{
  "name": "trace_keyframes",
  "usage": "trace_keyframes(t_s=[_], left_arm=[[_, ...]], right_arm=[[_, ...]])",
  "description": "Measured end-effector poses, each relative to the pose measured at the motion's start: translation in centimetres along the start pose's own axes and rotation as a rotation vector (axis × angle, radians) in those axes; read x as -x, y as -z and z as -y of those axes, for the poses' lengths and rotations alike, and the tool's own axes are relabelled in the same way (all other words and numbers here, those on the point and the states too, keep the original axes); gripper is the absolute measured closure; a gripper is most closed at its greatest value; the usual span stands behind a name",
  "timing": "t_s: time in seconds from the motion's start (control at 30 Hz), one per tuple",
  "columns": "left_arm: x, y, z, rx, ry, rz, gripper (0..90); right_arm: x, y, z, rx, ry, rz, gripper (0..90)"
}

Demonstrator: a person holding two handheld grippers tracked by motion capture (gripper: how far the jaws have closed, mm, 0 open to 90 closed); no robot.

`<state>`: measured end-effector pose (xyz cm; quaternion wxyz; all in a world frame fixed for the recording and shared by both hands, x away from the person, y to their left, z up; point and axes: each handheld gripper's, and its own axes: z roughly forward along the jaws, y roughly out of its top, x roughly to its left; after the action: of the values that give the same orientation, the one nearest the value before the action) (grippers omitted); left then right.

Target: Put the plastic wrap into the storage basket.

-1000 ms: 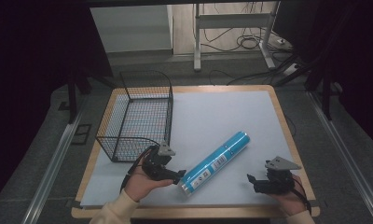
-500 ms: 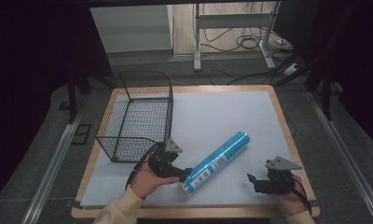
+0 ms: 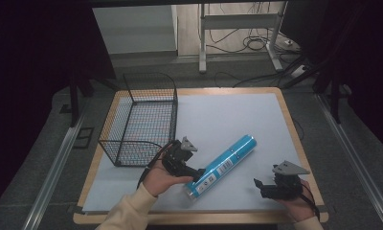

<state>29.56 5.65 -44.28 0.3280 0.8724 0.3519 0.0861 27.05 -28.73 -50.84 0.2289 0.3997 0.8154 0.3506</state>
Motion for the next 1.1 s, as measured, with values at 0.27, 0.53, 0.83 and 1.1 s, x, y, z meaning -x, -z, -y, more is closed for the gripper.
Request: trace_keyframes(t_s=[0.27,0.53,0.83,1.1], left_arm=[[0.2,-0.8,-1.7,-0.024,-0.016,-0.01,18.2],[1.2,-2.3,-3.1,-0.058,-0.043,0.003,18.1],[2.3,-4.1,-4.1,-0.104,-0.07,0.024,17.8],[2.9,-5.3,-5.1,-0.134,-0.092,0.026,17.9]], right_arm=[[0.0,0.0,0.0,-0.001,0.001,-0.002,10.8],[0.1,-0.1,0.0,-0.002,0.001,-0.003,11.1],[0.1,0.0,0.0,-0.001,0.001,-0.002,11.1],[0.1,0.0,0.0,-0.001,0.0,-0.001,11.1]])
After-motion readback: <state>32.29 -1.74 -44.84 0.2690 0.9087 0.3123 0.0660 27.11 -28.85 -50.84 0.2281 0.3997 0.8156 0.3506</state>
